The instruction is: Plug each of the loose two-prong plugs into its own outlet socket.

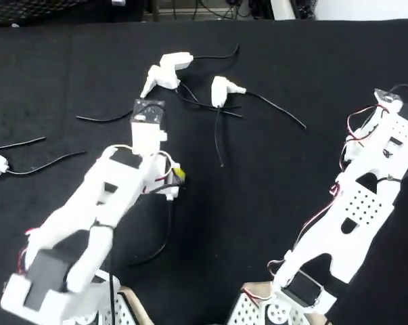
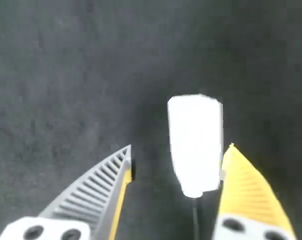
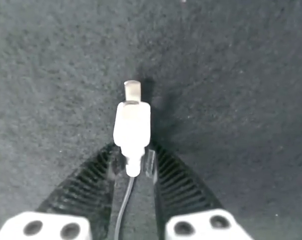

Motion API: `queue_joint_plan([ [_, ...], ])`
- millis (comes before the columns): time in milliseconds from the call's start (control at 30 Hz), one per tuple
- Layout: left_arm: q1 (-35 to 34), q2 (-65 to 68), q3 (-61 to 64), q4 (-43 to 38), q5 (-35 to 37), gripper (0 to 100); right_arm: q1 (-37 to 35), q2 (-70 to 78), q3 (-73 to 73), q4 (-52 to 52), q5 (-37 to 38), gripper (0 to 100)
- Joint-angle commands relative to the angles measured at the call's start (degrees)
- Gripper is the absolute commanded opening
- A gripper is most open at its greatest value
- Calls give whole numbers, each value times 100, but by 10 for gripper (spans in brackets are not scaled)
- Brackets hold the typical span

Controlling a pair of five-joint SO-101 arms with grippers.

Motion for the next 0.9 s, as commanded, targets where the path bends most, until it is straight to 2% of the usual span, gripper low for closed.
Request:
queue_joint_plan([
  [0, -514, 615, -585, 149, -70, 289, -255, 541, 224, 0, -26, 12],
  [167, -1007, 545, -787, 369, -97, 288, -255, 514, 207, 9, -35, 12],
  [433, -1455, -387, -602, 677, -114, 290, -308, 541, 75, 53, -35, 12],
  [700, -1464, -1196, 31, 642, -360, 290, -475, 514, 66, 132, -35, 12],
  [867, -1235, -1284, 145, 220, -352, 290, -475, 514, 66, 132, -44, 12],
])
